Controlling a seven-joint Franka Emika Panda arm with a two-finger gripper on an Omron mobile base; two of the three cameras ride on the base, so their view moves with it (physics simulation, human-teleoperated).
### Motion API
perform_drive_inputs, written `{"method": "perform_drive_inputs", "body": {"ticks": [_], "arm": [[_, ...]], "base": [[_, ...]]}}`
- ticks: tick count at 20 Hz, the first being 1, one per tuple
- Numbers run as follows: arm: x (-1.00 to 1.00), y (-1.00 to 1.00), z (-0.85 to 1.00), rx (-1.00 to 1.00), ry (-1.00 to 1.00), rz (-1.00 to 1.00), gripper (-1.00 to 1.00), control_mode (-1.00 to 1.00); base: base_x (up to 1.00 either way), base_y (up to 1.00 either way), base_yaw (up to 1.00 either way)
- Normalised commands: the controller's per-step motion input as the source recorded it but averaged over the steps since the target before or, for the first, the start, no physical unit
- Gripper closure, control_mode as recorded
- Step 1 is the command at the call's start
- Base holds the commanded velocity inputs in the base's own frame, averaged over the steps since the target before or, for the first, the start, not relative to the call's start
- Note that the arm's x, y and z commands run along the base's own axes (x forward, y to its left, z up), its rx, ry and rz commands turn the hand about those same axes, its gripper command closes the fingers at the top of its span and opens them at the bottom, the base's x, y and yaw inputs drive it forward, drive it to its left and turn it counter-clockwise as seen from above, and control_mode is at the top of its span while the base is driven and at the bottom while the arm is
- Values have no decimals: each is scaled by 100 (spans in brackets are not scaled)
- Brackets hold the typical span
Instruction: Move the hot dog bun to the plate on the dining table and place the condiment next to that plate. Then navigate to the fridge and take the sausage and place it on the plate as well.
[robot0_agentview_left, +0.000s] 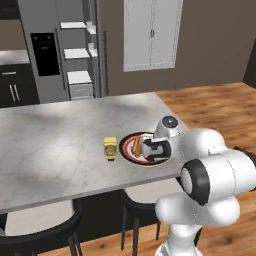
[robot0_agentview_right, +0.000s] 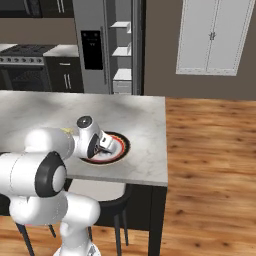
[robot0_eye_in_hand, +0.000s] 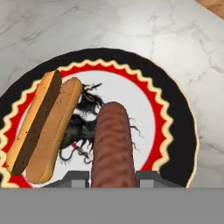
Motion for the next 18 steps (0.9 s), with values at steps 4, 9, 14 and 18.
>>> {"method": "perform_drive_inputs", "body": {"ticks": [4,9,14,18], "arm": [[22,0,-15,0,0,-1,100,-100],[4,0,-29,0,0,-2,-100,-100],[4,-7,1,3,0,-1,-100,-100],[-1,-1,69,2,0,0,-100,-100]], "base": [[0,0,0],[0,0,0],[0,0,0],[0,0,0]]}}
